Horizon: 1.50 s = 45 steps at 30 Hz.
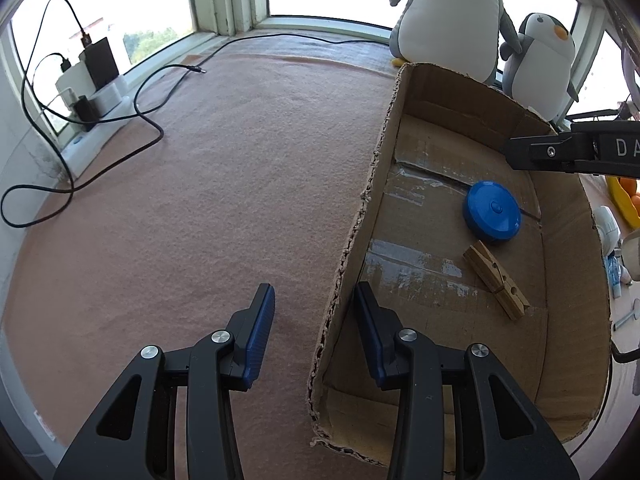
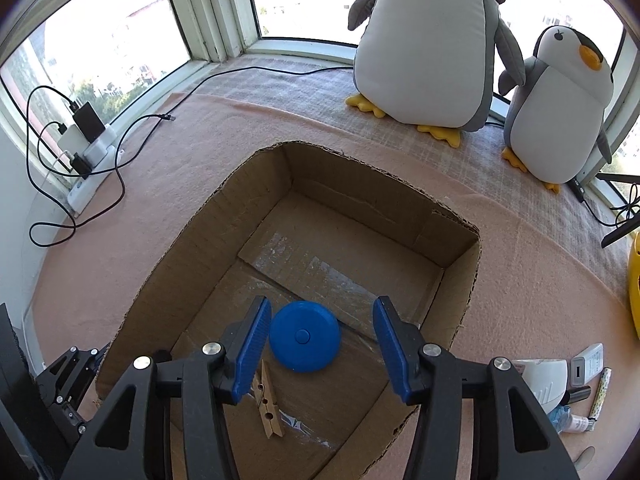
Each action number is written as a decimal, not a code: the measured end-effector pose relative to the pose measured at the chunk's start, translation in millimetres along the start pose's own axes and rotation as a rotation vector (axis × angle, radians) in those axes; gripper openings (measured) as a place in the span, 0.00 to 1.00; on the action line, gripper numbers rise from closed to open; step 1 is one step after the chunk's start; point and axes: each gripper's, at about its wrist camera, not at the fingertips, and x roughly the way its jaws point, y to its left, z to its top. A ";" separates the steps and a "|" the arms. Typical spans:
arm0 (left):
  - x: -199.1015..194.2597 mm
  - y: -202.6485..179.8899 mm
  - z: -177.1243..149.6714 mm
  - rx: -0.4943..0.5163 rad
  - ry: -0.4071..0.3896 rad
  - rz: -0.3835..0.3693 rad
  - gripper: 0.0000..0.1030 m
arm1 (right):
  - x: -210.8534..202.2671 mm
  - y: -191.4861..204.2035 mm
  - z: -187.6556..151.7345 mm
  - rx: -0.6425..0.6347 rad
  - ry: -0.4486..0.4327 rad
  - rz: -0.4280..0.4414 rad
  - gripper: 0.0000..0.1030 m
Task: Organize rigid objects
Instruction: 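Release the blue tape measure into the box with the right gripper, then move the right gripper to the grey spoon handle and grasp it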
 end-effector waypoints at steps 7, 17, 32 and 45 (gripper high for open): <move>-0.1 2.0 -1.3 -0.007 -0.003 -0.007 0.38 | -21.2 -3.7 -3.4 0.007 -0.022 0.011 0.47; 0.0 -1.0 0.5 0.017 -0.007 0.001 0.38 | -87.7 -34.4 -25.9 0.074 -0.097 -0.004 0.47; 0.2 0.0 1.9 0.042 -0.008 -0.017 0.38 | -178.8 -170.4 -145.3 0.441 -0.107 -0.146 0.47; 1.4 1.0 3.3 0.051 -0.008 -0.027 0.38 | -109.5 -255.4 -200.7 0.838 0.065 -0.119 0.30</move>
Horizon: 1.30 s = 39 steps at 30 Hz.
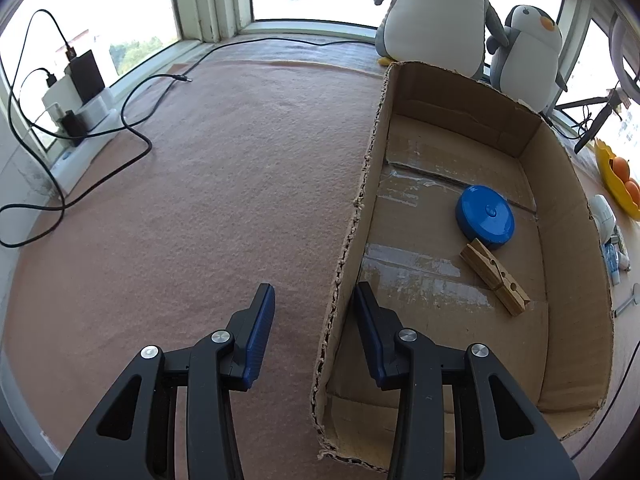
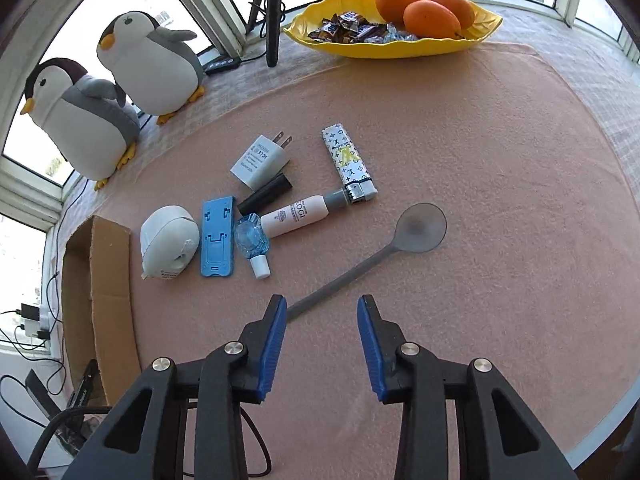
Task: Organize rigid objects
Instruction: 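Move the right gripper to the grey spoon handle and grasp it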
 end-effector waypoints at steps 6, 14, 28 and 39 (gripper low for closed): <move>0.2 2.0 0.1 -0.009 0.000 -0.006 0.38 | 32.3 -11.7 14.5 0.093 0.054 -0.044 0.25; 0.5 3.6 -0.1 -0.014 -0.001 -0.011 0.38 | 52.1 -25.3 27.6 0.167 0.102 -0.091 0.25; 0.4 2.5 0.1 -0.017 -0.001 -0.011 0.38 | 71.5 -1.8 37.4 0.059 0.151 -0.160 0.19; 0.9 -4.1 2.4 -0.006 -0.002 -0.002 0.38 | 60.9 -29.1 22.9 -0.011 0.159 -0.139 0.09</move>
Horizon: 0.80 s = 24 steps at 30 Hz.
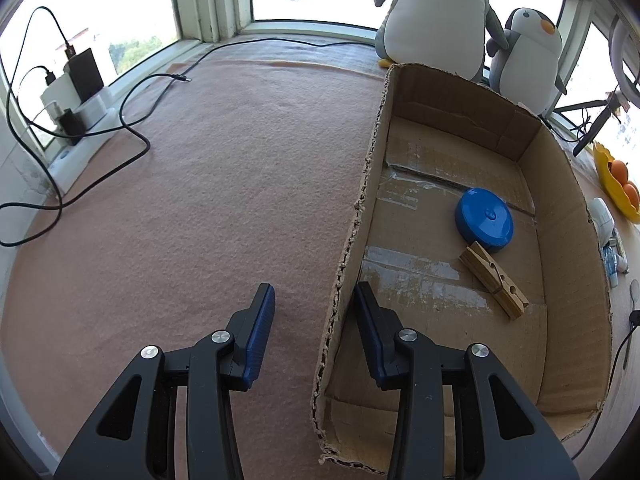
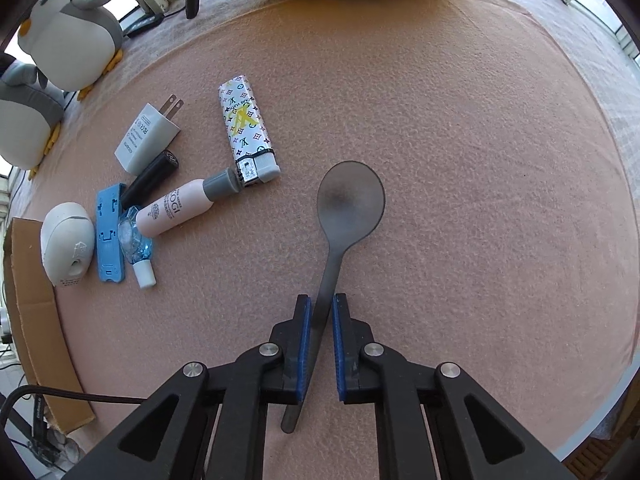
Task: Organize rigid objects
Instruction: 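Move the right gripper to the grey spoon handle and grasp it, then carry the grey spoon with the right gripper over the cardboard box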
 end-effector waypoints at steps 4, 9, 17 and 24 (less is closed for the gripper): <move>0.4 -0.4 0.2 0.007 -0.002 0.004 0.38 | -4.0 -9.3 -12.5 -0.024 -0.043 0.023 0.08; 0.7 -2.1 1.0 0.016 -0.002 0.015 0.38 | -10.2 -12.4 -32.8 -0.047 -0.111 0.028 0.04; 1.0 -2.4 0.5 0.023 -0.002 0.019 0.38 | -23.3 -27.2 -41.8 -0.068 -0.177 0.027 0.03; 1.2 -1.2 0.8 0.022 -0.005 0.020 0.38 | -55.9 1.7 -36.5 -0.145 -0.275 0.037 0.03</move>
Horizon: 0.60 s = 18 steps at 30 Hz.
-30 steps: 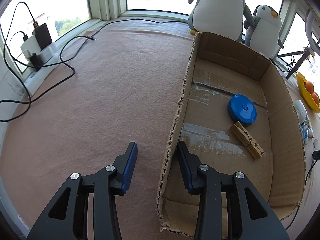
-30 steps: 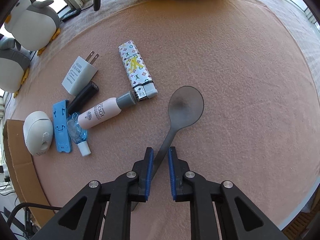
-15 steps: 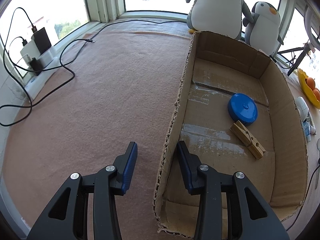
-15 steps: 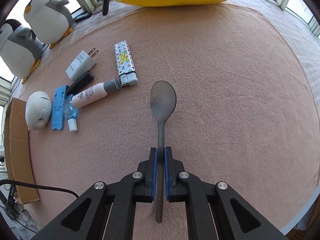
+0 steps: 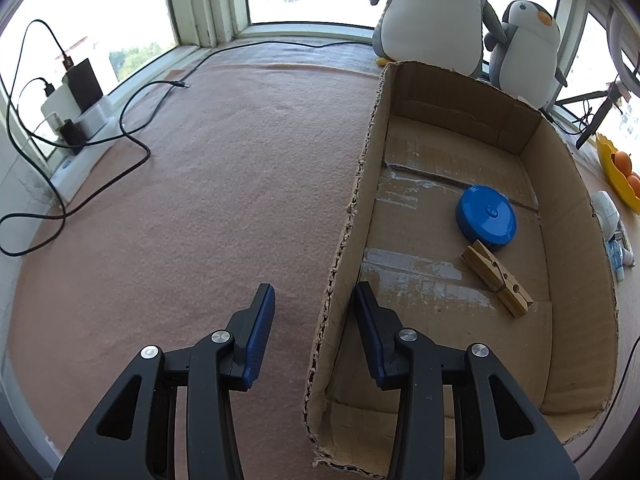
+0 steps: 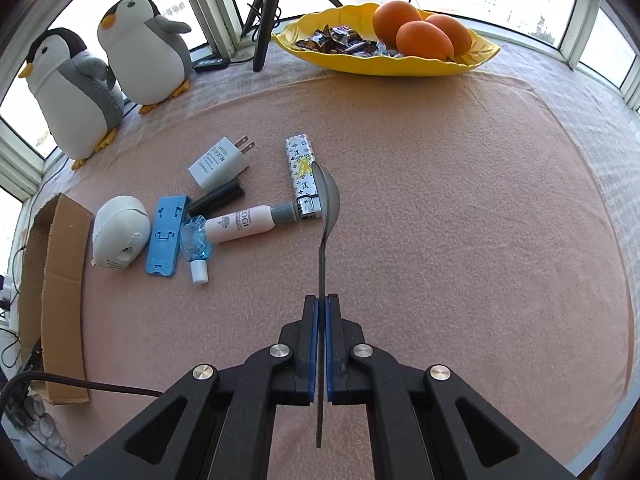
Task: Organize rigid objects
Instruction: 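Carry the grey spoon with the right gripper over the cardboard box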
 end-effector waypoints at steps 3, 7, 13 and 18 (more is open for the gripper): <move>0.0 0.5 0.3 -0.002 -0.001 0.000 0.38 | -15.3 30.4 10.2 -0.074 -0.063 0.005 0.03; 0.0 0.5 0.2 -0.002 -0.001 0.000 0.38 | -32.1 78.9 17.4 -0.203 -0.144 0.007 0.03; 0.0 0.6 0.1 -0.001 -0.001 0.000 0.38 | -47.2 139.2 19.9 -0.310 -0.205 0.086 0.03; 0.1 1.2 0.1 -0.003 -0.001 0.000 0.38 | -53.4 183.5 18.9 -0.367 -0.229 0.171 0.03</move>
